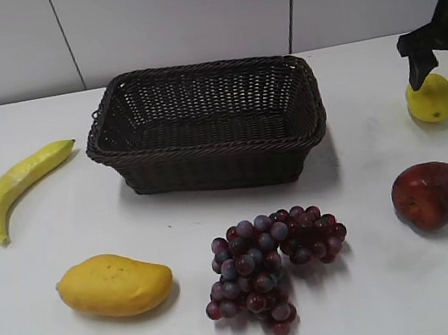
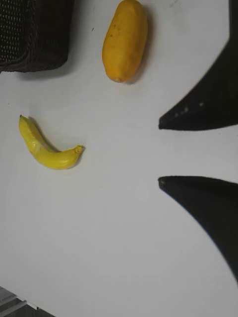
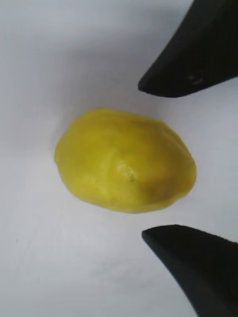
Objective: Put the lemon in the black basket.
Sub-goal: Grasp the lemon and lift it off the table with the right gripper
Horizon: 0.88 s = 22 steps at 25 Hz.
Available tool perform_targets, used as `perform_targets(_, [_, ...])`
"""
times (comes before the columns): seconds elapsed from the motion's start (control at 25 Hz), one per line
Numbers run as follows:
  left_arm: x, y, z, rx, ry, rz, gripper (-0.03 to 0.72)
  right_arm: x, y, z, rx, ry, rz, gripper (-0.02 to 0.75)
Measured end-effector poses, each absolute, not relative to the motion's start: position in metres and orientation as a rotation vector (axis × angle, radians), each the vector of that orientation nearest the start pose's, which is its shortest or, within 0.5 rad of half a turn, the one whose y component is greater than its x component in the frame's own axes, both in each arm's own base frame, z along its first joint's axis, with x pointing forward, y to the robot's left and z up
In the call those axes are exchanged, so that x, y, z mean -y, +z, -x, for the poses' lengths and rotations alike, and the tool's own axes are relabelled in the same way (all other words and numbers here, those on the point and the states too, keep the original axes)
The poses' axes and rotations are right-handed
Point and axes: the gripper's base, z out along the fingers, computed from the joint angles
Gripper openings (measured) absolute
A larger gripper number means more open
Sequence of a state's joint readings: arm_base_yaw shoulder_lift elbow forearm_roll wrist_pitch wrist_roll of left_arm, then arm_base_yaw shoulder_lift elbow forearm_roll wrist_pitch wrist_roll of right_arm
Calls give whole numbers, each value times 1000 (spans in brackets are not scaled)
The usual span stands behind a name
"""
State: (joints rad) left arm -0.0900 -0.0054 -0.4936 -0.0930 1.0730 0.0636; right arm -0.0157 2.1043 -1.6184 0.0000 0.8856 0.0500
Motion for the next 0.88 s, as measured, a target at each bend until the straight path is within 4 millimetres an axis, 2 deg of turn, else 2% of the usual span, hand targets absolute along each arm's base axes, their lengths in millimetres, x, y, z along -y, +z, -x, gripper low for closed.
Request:
perform_targets(0.28, [7,275,6,-2050,-128,-163,237,7,164,-455,-2852,8,-100,603])
perform_targets(0.6, [7,275,6,-2050,-128,-163,237,8,140,-458,-2902,0,-102,596])
perform_targets(0.88, [7,275,6,-2050,-128,-163,237,8,139,-459,-2906,-1,-106,580])
